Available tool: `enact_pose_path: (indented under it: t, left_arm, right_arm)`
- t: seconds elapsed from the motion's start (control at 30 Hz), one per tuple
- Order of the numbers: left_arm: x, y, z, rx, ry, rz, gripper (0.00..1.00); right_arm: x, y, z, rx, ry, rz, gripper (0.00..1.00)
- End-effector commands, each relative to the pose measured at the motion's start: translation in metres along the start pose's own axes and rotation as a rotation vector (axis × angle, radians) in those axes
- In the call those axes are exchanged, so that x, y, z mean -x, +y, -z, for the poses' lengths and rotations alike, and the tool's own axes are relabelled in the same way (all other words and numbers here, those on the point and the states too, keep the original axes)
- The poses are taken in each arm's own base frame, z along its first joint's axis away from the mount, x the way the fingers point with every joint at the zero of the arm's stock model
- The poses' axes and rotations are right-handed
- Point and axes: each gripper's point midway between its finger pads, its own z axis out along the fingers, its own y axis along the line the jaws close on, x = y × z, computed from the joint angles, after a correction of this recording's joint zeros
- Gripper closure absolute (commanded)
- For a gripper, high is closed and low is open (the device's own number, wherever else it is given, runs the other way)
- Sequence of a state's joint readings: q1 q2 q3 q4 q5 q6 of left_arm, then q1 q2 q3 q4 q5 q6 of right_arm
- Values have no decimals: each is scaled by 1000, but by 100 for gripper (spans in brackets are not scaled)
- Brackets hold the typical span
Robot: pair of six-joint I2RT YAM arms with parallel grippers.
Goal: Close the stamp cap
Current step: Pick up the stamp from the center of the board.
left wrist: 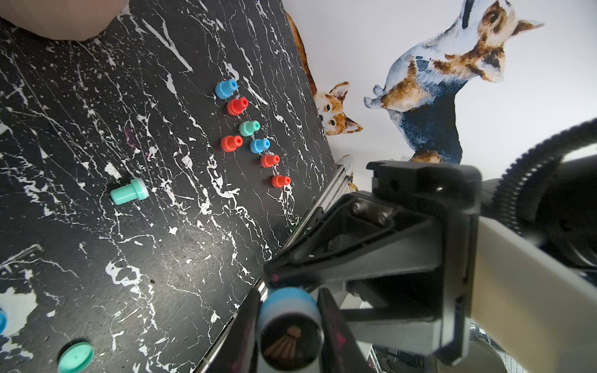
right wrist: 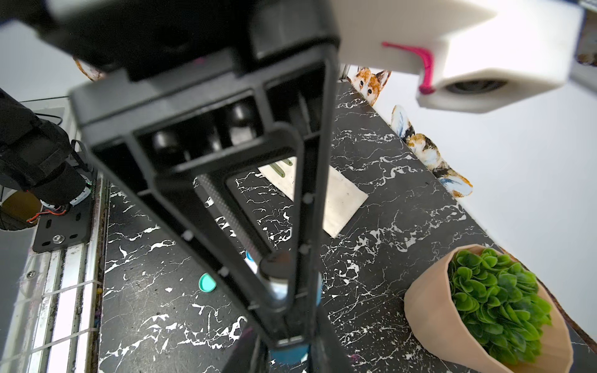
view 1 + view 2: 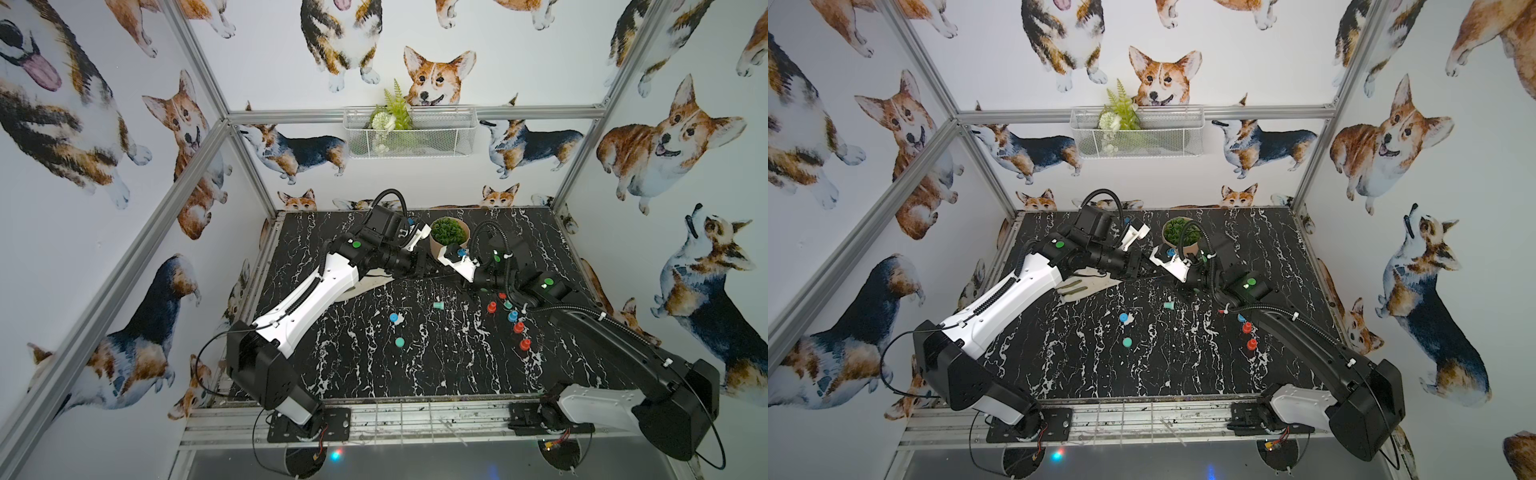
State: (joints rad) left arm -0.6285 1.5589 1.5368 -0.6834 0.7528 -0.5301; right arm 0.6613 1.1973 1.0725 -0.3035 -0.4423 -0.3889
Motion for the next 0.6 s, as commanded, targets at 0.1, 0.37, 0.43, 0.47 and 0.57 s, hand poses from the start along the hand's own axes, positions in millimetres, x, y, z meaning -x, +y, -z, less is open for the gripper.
enact_pose_path:
  t: [0.1, 0.37, 0.43, 0.47, 0.57]
  left_arm:
    - [11, -35, 20, -78, -55, -64, 80]
    - [25, -106, 57, -340, -134, -147, 81]
    - [26, -124, 67, -408, -141, -168, 82]
    - [26, -132, 72, -441, -145, -182, 82]
    - [25, -153, 86, -525, -150, -215, 83]
  right_arm:
    - [29, -5, 19, -66, -121, 68, 60]
    - [95, 0, 79, -158, -388, 131, 49]
    - [110, 2, 93, -166, -452, 144, 49]
    - [119, 3, 100, -173, -488, 150, 48]
    - [138, 6, 117, -180, -570, 168, 48]
